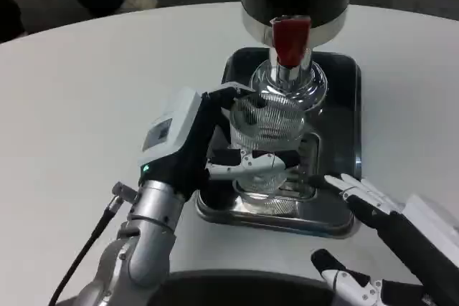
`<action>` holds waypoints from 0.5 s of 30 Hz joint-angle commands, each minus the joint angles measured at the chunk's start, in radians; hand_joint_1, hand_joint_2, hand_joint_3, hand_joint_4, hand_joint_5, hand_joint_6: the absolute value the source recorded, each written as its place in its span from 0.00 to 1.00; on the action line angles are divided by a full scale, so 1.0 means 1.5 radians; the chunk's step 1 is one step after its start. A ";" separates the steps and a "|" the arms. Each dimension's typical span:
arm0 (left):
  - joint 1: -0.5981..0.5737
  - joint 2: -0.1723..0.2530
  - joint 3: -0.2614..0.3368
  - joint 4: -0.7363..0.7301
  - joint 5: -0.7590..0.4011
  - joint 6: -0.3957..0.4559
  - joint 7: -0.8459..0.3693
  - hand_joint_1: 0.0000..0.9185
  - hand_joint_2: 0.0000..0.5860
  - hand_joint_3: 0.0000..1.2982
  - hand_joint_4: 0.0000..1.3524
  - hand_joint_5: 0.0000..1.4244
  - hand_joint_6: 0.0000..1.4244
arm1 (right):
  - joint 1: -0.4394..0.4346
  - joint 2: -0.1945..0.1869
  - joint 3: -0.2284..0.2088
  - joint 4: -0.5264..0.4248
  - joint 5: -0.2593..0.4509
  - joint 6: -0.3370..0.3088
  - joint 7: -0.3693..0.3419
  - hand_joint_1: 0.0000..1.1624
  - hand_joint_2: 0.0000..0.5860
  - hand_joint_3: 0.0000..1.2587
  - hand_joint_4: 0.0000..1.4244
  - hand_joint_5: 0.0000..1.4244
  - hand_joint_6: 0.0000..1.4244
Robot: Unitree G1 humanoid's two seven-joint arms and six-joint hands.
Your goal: Grasp the cup under the faucet to collect the drink, then remove the cup.
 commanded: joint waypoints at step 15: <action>-0.037 0.005 -0.043 0.036 0.028 0.021 0.019 0.62 0.12 0.59 0.63 0.58 0.33 | 0.020 0.001 -0.013 -0.005 0.013 -0.016 -0.010 0.51 0.76 0.10 0.03 0.00 0.00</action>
